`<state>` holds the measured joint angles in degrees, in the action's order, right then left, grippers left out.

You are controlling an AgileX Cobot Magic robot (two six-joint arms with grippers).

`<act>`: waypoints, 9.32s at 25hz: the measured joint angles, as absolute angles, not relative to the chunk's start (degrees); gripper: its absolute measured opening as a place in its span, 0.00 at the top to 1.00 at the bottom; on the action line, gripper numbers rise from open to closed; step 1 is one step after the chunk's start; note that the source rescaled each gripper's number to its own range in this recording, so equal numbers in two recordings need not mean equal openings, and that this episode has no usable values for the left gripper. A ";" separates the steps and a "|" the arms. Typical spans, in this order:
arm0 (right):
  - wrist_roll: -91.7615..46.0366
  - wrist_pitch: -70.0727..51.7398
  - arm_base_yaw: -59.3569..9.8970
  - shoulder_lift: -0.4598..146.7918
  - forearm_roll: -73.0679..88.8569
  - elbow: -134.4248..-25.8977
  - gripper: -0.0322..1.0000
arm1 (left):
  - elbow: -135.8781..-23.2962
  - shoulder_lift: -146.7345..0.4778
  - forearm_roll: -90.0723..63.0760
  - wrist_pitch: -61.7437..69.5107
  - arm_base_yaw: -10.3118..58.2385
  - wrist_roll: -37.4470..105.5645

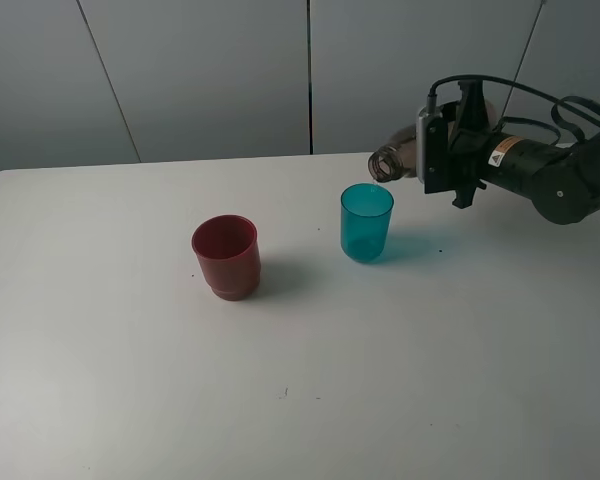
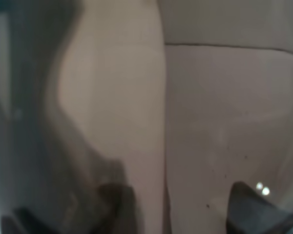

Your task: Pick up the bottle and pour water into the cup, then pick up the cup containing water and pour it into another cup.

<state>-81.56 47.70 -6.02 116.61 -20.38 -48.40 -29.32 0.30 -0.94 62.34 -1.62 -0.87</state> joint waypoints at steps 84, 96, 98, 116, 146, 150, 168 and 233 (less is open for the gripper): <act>-95.76 53.71 -6.15 116.61 -15.46 -48.40 0.97 | -29.32 0.30 -0.94 62.34 -1.62 -0.87; -96.89 55.96 -6.15 116.52 -15.46 -48.40 0.97 | -29.32 0.30 -0.94 62.34 -1.62 -0.98; -96.89 56.20 -6.15 116.52 -15.58 -48.40 0.97 | -29.32 0.30 -0.94 62.34 -1.62 -0.98; -92.89 56.20 -6.15 116.49 -17.37 -48.40 0.97 | -29.32 0.30 -0.94 62.34 -1.62 -0.98; -17.16 51.45 -2.64 116.23 -18.61 -46.08 0.97 | -29.32 0.30 -0.94 62.34 -1.62 -0.98; -2.23 51.45 1.06 116.23 -18.61 -46.08 0.97 | -29.32 0.30 -0.94 62.34 -1.62 -0.98; 10.39 52.70 3.32 124.93 -21.99 -55.72 0.97 | -29.32 0.30 -0.94 62.34 -1.62 -0.98; 14.33 36.14 3.32 104.23 -31.87 -28.75 0.01 | -29.32 0.30 -0.94 62.34 -1.62 -0.98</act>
<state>14.33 36.14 3.32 104.23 -31.87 -28.75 -29.32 0.30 -0.94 62.34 -1.62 -0.98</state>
